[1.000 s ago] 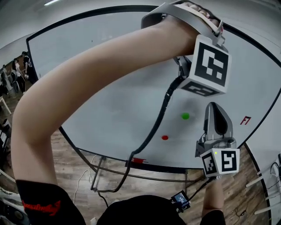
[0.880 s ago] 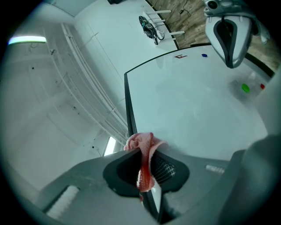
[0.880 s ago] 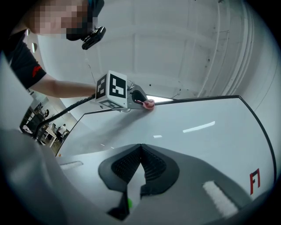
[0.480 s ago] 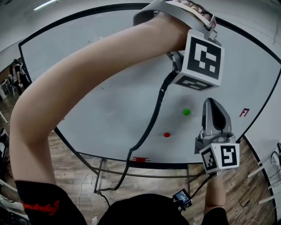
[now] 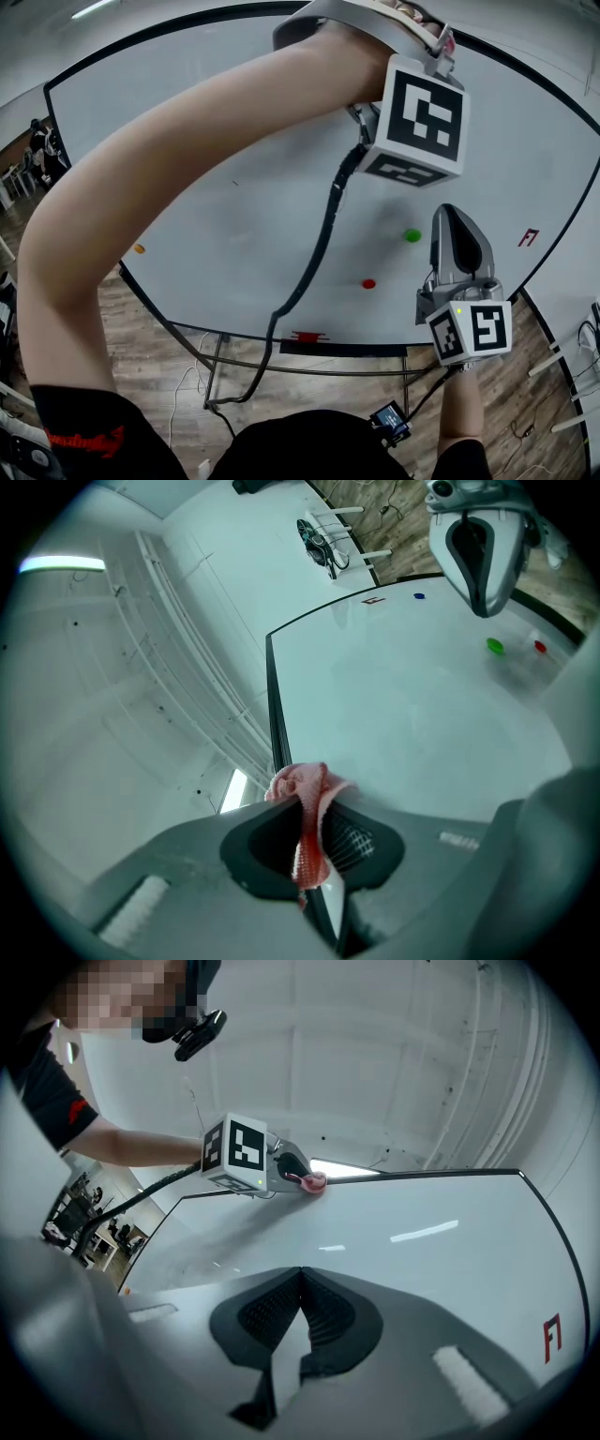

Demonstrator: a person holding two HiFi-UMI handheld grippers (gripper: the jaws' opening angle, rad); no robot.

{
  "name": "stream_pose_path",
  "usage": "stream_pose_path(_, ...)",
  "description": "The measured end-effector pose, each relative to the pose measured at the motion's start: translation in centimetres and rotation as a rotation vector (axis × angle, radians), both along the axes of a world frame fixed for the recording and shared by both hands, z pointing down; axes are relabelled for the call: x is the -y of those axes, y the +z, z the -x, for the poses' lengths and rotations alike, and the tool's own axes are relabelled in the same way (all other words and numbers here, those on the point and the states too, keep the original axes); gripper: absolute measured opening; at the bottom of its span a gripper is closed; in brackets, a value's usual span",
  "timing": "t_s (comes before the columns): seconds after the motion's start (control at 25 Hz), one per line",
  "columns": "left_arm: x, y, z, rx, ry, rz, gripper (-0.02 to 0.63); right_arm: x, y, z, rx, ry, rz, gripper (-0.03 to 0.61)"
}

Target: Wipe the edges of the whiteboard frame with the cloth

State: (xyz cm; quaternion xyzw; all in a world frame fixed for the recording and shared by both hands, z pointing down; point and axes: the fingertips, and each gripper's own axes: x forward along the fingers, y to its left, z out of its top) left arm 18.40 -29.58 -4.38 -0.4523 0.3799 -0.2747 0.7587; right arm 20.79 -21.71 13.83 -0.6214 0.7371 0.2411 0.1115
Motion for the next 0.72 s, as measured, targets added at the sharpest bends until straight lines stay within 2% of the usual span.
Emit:
stream_pose_path(0.56, 0.9, 0.1, 4.7, -0.003, -0.019, -0.003, 0.048, 0.3, 0.5, 4.1, -0.009, -0.012, 0.014, 0.002)
stream_pose_path(0.72, 1.1, 0.2, 7.2, -0.005, -0.025, -0.003, 0.048, 0.4, 0.7, 6.5, -0.008, -0.018, 0.014, 0.002)
